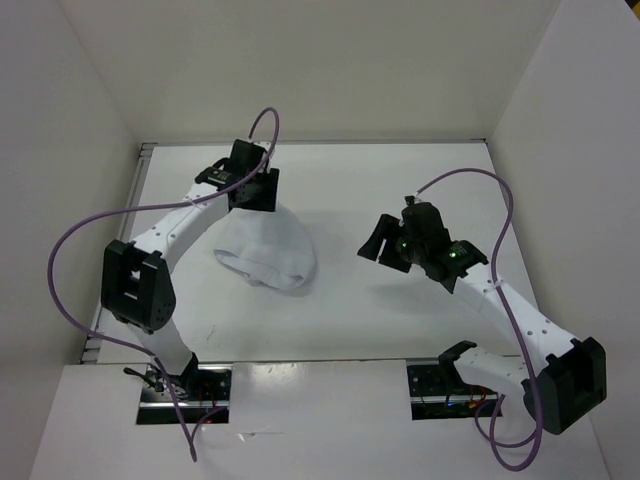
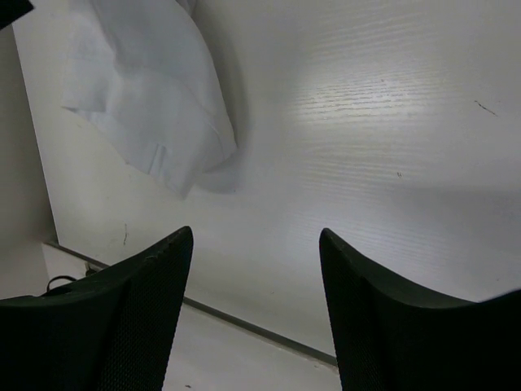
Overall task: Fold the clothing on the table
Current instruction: Grab the skirt from the pile
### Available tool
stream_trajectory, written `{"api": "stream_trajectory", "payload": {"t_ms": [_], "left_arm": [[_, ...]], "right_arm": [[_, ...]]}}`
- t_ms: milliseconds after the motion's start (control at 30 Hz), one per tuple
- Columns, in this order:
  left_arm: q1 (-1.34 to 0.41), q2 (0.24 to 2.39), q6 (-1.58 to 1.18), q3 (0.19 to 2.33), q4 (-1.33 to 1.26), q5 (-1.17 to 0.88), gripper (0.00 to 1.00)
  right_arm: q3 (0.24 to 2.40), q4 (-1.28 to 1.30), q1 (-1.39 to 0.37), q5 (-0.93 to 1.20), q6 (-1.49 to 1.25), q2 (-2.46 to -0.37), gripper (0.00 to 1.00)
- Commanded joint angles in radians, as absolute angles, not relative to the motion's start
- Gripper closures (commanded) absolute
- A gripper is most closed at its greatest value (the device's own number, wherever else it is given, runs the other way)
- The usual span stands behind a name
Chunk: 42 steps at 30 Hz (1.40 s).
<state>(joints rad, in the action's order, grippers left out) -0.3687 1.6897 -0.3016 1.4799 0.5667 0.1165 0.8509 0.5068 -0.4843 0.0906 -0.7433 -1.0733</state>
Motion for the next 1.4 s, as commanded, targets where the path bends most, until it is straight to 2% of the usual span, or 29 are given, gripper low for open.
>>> {"api": "stream_trajectory", "payload": {"t_ms": [0,267,567,700,933,1100,1167,1267,1367], "left_arm": [[-0.334,1.765,-0.224,1.496,0.546,0.089,0.36],[-0.334,1.839,-0.224,1.437,0.508,0.048,0.34],[-0.334,1.859,-0.224,1.396,0.508,0.032,0.42],[-0.334,1.879,-0.233,1.387,0.508,0.032,0.49],[-0.334,1.888,-0.233,1.356,0.497,0.043,0.52],[-0.334,1.910,-0.233,1.356,0.506,0.043,0.65],[-0.334,1.910,-0.242,1.370,0.520,0.043,0.76],[-0.334,1.881,-0.255,1.397,0.549,0.023,1.00],[-0.348,1.810,-0.255,1.466,0.609,0.011,1.00]], "right_arm": [[0.859,0.463,-0.486,0.086,-0.750,-1.039,0.31],[0.850,0.463,-0.486,0.077,-0.768,-1.028,0.31],[0.841,0.463,-0.486,0.086,-0.788,-1.028,0.31],[0.831,0.463,-0.486,0.086,-0.798,-1.028,0.31],[0.813,0.454,-0.486,0.095,-0.818,-1.028,0.31],[0.813,0.454,-0.486,0.095,-0.818,-1.028,0.31],[0.813,0.454,-0.486,0.104,-0.818,-1.028,0.31],[0.813,0.454,-0.486,0.104,-0.818,-1.028,0.31],[0.813,0.454,-0.486,0.104,-0.818,-1.028,0.31]]}}
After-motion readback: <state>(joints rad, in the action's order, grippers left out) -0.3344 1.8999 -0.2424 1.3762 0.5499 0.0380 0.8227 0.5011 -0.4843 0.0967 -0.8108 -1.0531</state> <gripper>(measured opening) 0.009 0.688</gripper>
